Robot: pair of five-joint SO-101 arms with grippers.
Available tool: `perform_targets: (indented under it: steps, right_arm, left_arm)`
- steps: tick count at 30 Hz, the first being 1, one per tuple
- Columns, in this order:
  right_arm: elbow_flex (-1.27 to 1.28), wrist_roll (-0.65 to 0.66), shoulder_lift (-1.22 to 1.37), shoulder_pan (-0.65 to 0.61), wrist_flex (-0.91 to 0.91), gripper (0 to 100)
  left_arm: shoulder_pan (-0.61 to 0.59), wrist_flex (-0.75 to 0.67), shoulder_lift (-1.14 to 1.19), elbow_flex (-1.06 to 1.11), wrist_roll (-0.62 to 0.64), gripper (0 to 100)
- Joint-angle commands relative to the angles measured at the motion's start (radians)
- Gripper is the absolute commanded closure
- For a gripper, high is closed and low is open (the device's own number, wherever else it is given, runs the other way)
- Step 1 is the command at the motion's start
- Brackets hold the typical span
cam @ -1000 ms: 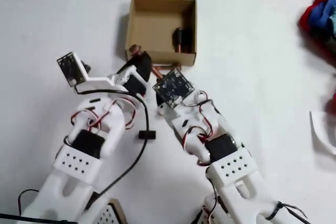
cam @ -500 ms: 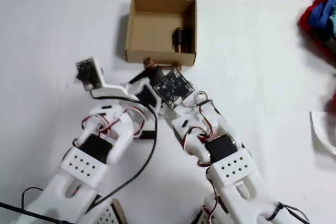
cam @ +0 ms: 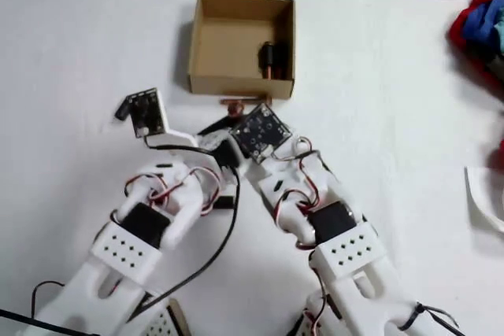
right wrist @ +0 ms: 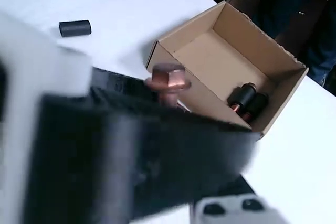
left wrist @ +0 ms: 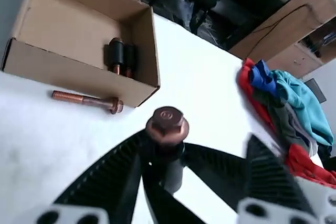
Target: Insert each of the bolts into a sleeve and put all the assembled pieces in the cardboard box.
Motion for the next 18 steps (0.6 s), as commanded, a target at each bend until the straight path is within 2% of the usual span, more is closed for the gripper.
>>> perform_targets:
  steps: [1,9,12,14,16,18]
  right_arm:
    - [-0.014,0.006,-0.027,0.044,-0.027,97.5]
    - [-0.012,0.0,-0.027,0.134,-0.027,97.5]
    - [-0.012,0.0,-0.027,0.16,-0.027,97.5]
    - [-0.012,-0.014,-0.025,0.191,-0.028,97.5]
    - [-0.017,-0.13,-0.015,0.239,-0.047,97.5]
    - [-0.041,-0.311,0.042,0.292,-0.087,97.5]
  left_arm:
    - [0.021,0.023,-0.005,-0.013,-0.008,68]
    - [0.021,0.025,-0.006,-0.071,-0.008,69]
    - [-0.037,0.026,-0.006,-0.099,-0.038,69]
    - [-0.121,0.026,-0.006,-0.111,-0.058,69]
    - [-0.232,0.021,-0.006,-0.111,-0.058,69]
    - [-0.351,0.029,0.0,-0.108,-0.058,69]
